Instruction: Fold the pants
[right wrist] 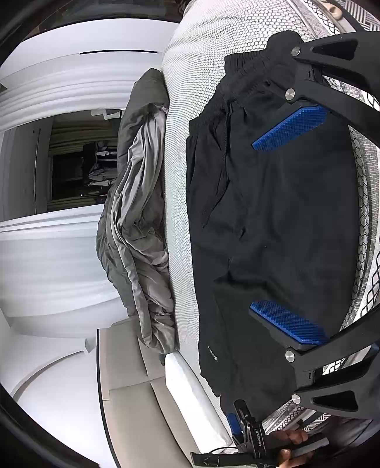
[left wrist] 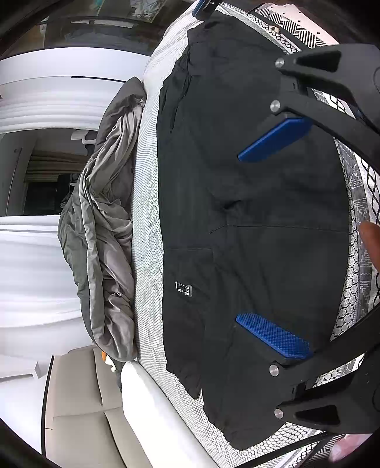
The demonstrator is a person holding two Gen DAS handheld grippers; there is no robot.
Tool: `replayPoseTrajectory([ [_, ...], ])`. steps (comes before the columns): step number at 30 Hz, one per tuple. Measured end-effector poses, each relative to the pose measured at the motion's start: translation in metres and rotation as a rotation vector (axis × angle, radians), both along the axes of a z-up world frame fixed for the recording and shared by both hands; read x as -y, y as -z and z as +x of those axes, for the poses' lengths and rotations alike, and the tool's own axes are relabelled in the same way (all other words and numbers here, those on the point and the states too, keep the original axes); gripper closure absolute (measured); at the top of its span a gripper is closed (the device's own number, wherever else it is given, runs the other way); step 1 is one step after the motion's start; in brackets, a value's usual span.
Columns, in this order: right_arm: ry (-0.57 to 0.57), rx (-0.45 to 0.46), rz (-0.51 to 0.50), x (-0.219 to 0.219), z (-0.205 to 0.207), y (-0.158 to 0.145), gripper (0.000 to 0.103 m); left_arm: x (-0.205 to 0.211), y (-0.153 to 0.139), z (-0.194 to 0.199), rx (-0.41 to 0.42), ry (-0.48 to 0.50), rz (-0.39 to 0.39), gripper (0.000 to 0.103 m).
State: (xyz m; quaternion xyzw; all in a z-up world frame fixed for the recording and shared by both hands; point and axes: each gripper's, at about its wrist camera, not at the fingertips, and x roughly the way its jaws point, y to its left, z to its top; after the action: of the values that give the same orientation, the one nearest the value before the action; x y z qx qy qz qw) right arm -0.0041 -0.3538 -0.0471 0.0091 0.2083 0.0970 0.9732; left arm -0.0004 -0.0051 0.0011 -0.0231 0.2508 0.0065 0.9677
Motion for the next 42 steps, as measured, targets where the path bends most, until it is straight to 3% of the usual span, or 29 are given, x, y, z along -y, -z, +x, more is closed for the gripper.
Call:
replayPoseTrajectory([
  [42, 0.004, 0.003, -0.009, -0.0007, 0.0013, 0.0008, 0.000, -0.0004, 0.0028, 0.0021, -0.001, 0.005, 0.000, 0.000],
])
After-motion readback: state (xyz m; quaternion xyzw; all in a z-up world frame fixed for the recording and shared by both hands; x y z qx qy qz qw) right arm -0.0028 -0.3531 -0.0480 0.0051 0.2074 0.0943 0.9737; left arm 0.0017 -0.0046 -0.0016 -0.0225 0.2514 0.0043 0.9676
